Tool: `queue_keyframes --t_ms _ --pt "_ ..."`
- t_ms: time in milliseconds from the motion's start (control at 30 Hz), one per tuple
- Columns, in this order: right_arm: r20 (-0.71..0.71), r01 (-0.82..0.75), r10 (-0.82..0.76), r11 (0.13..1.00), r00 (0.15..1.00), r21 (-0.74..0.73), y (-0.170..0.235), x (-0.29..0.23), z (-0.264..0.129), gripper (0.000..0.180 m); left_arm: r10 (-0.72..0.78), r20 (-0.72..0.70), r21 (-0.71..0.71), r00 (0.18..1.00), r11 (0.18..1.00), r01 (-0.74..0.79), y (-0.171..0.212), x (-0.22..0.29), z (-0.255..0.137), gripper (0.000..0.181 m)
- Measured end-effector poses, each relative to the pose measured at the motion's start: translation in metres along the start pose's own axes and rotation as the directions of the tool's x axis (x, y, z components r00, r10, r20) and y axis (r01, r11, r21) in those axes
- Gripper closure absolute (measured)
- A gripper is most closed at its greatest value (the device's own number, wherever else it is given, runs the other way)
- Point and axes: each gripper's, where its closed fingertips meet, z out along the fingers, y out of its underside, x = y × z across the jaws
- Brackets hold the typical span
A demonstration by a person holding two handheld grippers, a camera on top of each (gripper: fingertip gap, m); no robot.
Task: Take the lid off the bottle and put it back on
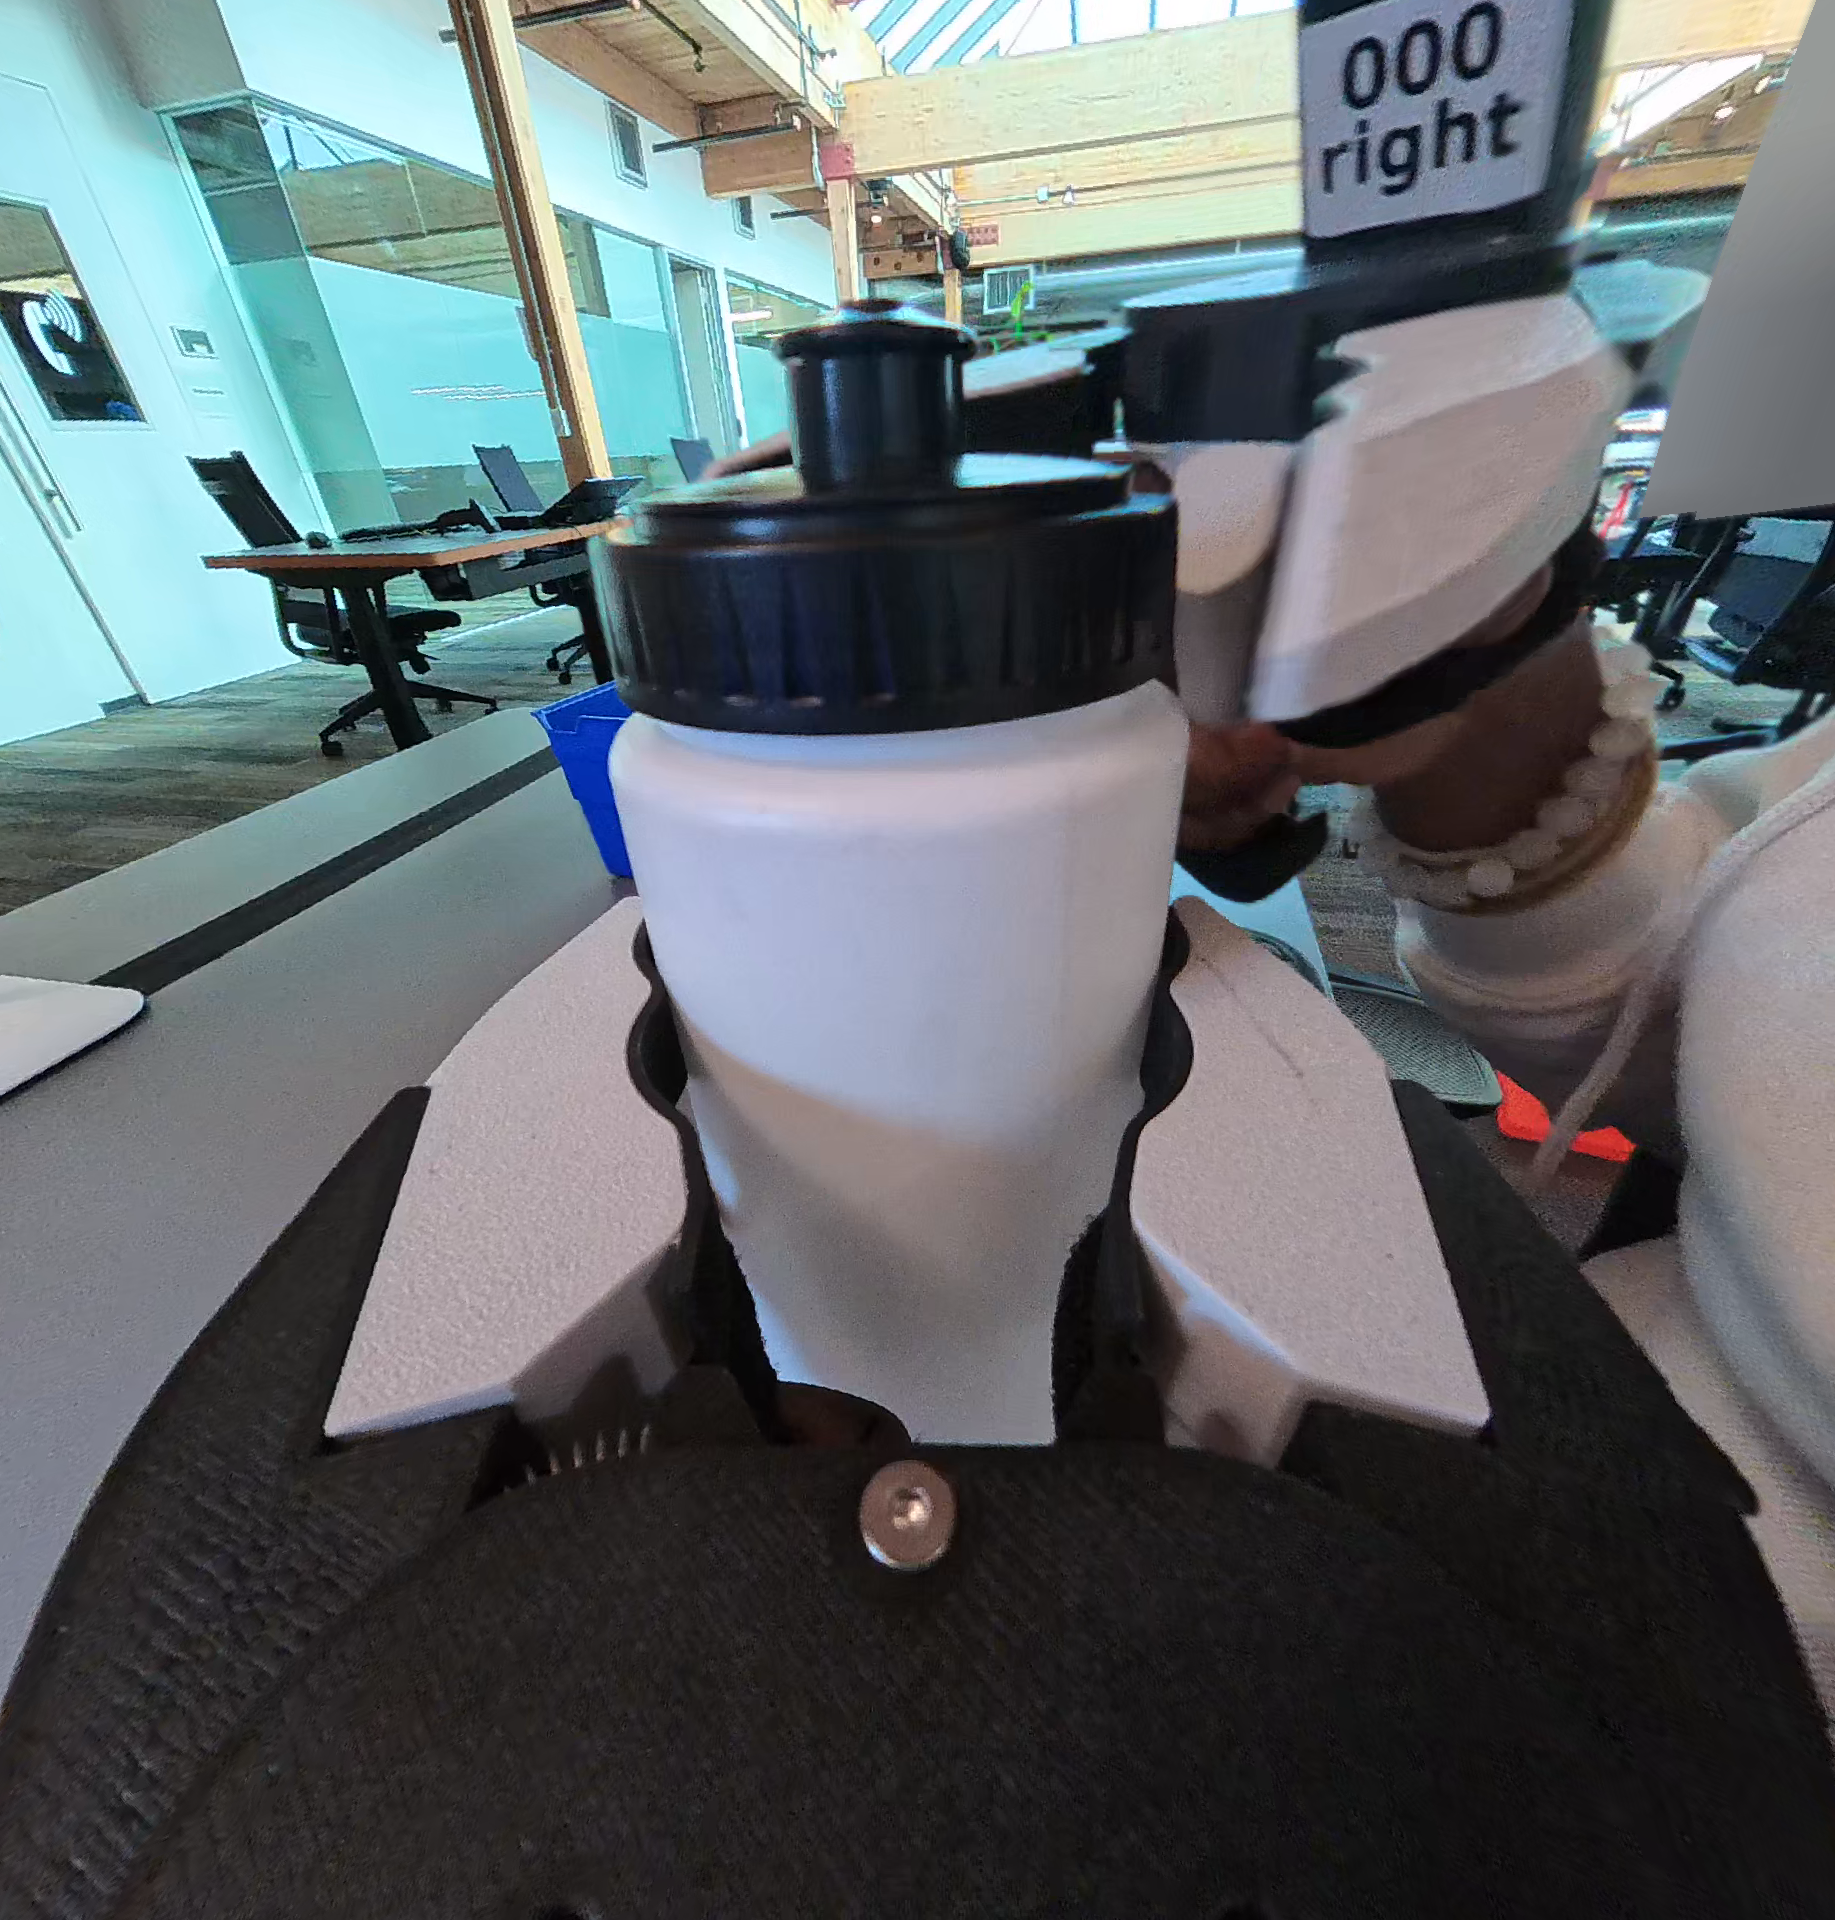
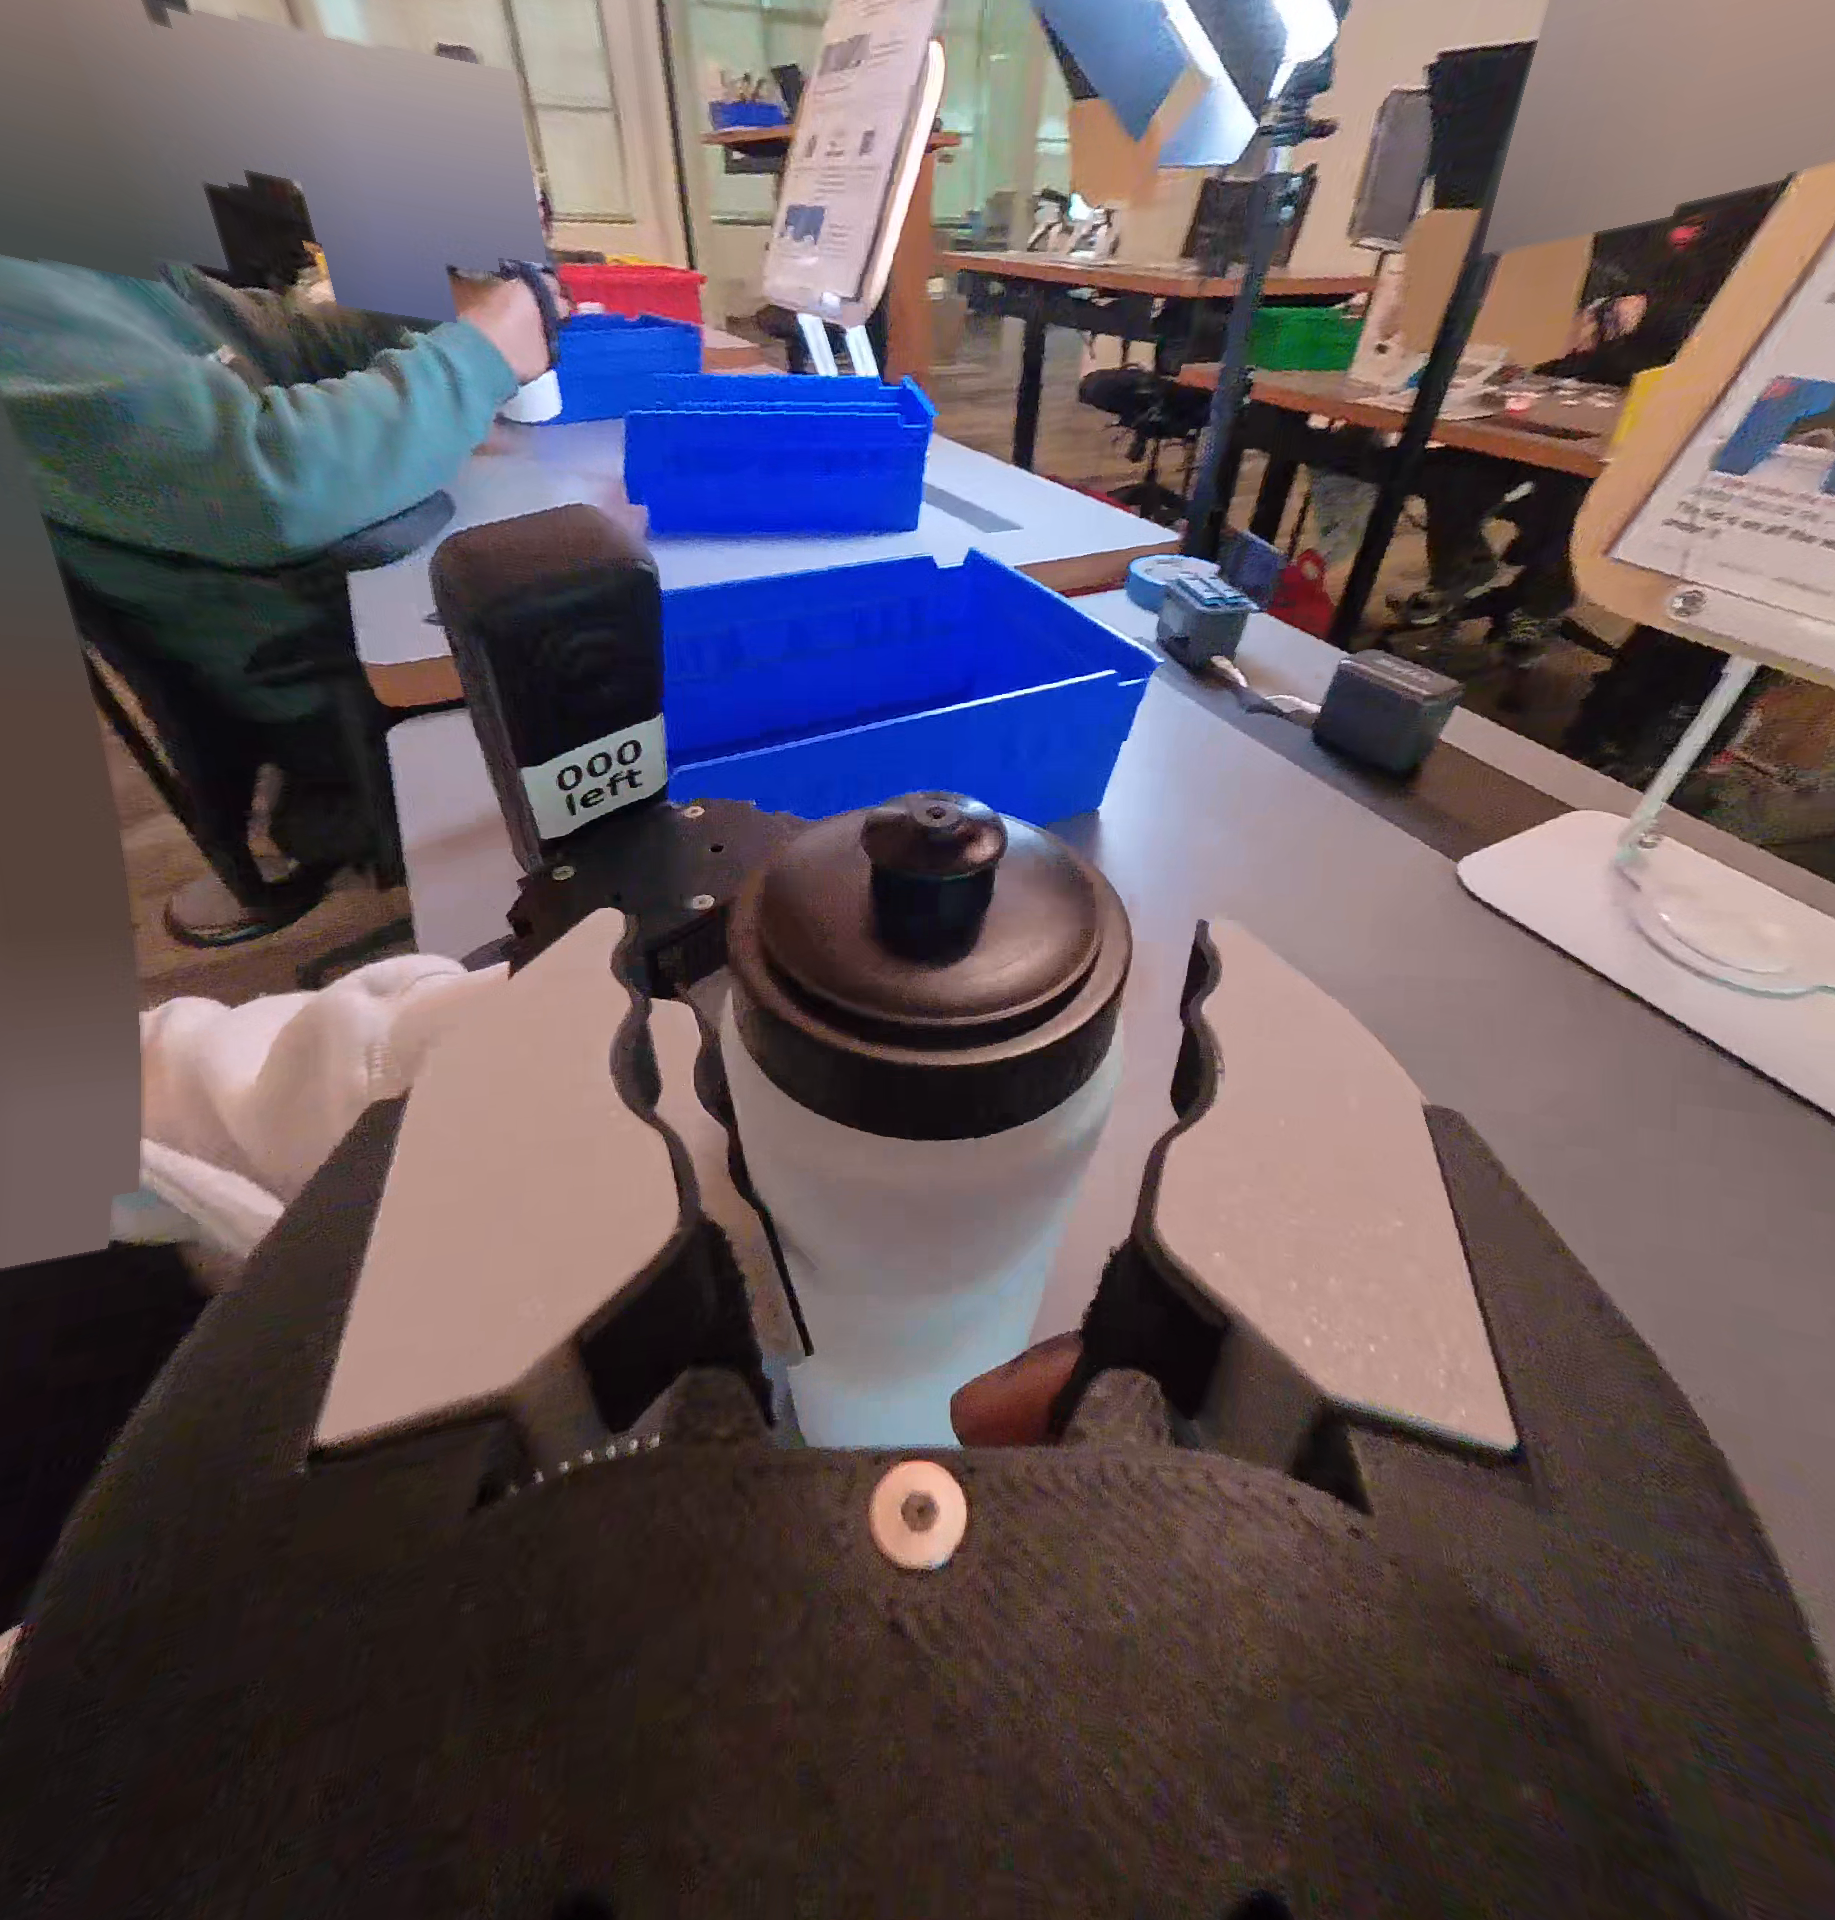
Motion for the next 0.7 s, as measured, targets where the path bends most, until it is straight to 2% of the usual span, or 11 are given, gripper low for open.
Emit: queue_keyframes --t_ms 67,133,267,367,467,533,567,633,700 --pt "-0.067 0.039 -0.038 0.999 0.997 0.014 -0.001 0.003 0.001 0.105 -0.002 0.006 0.0 1.0 1.0 0.002 0.0 -0.001 0.0 0.093" --pt "-0.038 0.064 -0.064 0.998 0.997 0.013 -0.002 0.003 0.002 0.105 -0.011 0.003 0.001 1.0 1.0 0.011 0.0 -0.002 -0.001 0.093" --pt "0.272 0.133 -0.132 0.991 0.953 0.012 -0.001 -0.006 0.0 0.106 -0.002 -0.027 0.001 1.0 1.0 0.002 0.0 0.002 -0.002 0.093" --pt "0.535 0.15 -0.153 0.987 0.831 0.05 0.0 -0.011 -0.006 0.106 0.0 -0.062 -0.003 0.998 1.0 0.0 0.0 0.007 -0.001 0.093" --pt "0.676 0.144 -0.169 0.985 0.717 0.095 0.0 -0.015 -0.008 0.105 -0.007 -0.072 0.0 0.997 1.0 0.007 0.0 0.009 -0.002 0.093" --pt "0.678 0.125 -0.151 0.988 0.719 0.088 0.0 -0.014 -0.004 0.106 -0.024 -0.062 0.005 0.998 1.0 0.024 -0.001 0.006 -0.003 0.093" --pt "0.649 0.11 -0.139 0.99 0.748 0.085 -0.002 -0.012 -0.002 0.104 -0.026 -0.055 0.008 0.998 1.0 0.026 -0.001 0.004 -0.003 0.093" --pt "0.535 0.085 -0.127 0.991 0.835 0.103 -0.009 -0.007 0.001 0.082 -0.015 -0.048 0.01 0.999 1.0 0.016 -0.001 0.005 -0.003 0.093" --pt "0.416 0.09 -0.131 0.989 0.9 0.117 -0.012 -0.012 -0.001 0.079 -0.004 -0.044 0.01 0.999 1.0 0.005 -0.001 0.006 -0.002 0.093"
